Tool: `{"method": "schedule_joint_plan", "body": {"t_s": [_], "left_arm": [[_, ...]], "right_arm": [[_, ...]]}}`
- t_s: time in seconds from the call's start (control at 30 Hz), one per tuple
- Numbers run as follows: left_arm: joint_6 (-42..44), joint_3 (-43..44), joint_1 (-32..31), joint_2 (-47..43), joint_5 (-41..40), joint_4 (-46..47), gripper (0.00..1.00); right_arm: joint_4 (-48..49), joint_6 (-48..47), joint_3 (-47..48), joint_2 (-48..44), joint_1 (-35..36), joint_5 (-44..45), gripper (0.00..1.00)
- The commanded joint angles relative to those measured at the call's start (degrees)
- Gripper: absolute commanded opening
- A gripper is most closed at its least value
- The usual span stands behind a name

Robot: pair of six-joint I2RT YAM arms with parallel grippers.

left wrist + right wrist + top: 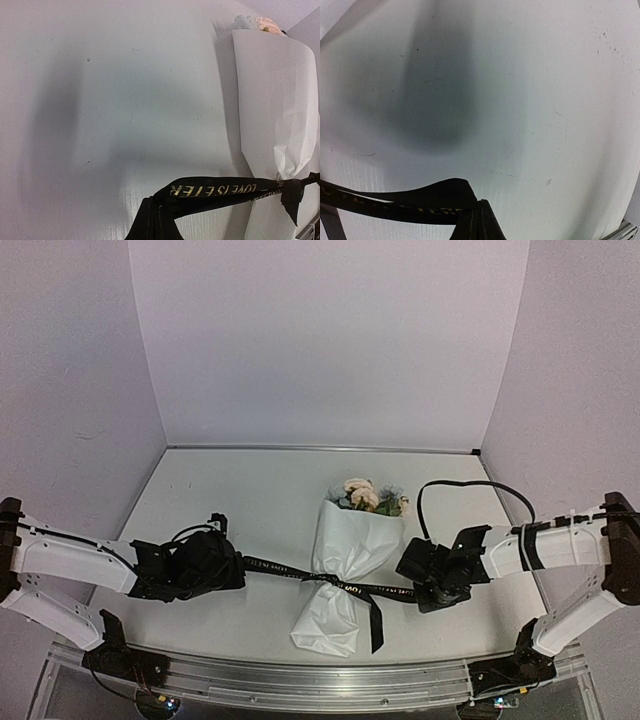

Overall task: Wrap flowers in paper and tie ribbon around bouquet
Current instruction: Tie the half-tied ribbon around the folded bouquet.

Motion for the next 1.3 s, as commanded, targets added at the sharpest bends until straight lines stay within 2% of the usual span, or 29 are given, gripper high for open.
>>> {"method": "schedule_joint_plan", "body": {"t_s": [0.0,0.2,0.57,0.97,1.27], "left_arm": [[-2.05,-0.66,0.38,-0.13,-3.08,-4.33,0.00],[-2.90,-0.07,0.38,1.73,-2.99,-4.88,0.00],[-4.13,-1.86,0.41,3.37,-1.23,-0.21,0.00],[-4.73,-4.25,0.54,-0.11,-0.34,-1.14,0.00],[-3.28,-5.14,4.68,1.06,4.33,-0.98,0.00]], "right_arm": [[-6.23,0.43,-1.12,-2.11,-1.94,2.22,0.00],[-6.91,0.31,-2.39,-3.20,-3.19,2.55,0.00],[-9.31,-1.12,-4.47,-7.01,-5.01,0.37,0.00],[-10.27,-0.45,-6.23,-9.85,-5.01,-1.41,0.00],[-10.87,-2.30,-6.93,-10.13,-5.01,-1.31,0.00]]}}
